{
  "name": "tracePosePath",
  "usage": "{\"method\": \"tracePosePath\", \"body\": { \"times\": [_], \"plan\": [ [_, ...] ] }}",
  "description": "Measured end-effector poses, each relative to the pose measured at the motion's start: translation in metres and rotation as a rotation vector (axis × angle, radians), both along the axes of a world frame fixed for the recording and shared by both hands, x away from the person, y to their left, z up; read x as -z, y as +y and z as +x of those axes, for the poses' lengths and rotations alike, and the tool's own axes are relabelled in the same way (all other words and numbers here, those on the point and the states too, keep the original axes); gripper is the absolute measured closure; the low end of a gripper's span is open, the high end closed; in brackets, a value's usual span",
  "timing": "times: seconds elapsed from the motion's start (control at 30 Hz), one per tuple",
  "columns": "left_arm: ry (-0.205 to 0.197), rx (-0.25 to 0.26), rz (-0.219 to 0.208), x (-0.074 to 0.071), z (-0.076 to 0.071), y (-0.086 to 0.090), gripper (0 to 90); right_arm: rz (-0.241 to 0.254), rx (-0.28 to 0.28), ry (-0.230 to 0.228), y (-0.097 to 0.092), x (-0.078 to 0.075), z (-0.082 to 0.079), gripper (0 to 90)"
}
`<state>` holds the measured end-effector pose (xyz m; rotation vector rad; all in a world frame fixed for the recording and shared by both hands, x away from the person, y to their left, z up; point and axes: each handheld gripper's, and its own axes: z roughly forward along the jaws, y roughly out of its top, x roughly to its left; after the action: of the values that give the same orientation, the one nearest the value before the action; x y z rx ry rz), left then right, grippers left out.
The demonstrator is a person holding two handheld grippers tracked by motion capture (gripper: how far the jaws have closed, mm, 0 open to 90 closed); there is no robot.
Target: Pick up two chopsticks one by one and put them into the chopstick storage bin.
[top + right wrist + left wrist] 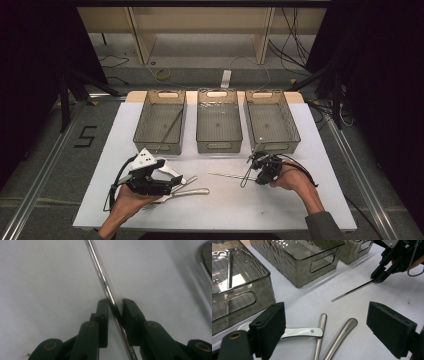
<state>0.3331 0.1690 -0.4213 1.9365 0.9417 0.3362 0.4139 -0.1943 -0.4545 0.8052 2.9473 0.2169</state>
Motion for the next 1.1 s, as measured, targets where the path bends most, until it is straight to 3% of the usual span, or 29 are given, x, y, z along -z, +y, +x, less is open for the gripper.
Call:
{"method": "tracePosePath", "body": {
  "times": [0.4,0.73,1.1],
  "plan": [
    [0.006,-0.002,0.01,0.001,0.001,-0.001,15.7,-0.007,-0.037,-0.002,0.003,0.001,-0.003,84.9],
    [0.005,0.001,0.018,0.002,0.001,-0.001,15.8,-0.019,-0.058,-0.014,0.004,-0.001,-0.005,85.8],
    [0.01,0.023,0.031,0.003,0.001,-0.005,15.8,0.087,-0.062,-0.064,0.001,-0.016,-0.009,86.0]
  ]
}}
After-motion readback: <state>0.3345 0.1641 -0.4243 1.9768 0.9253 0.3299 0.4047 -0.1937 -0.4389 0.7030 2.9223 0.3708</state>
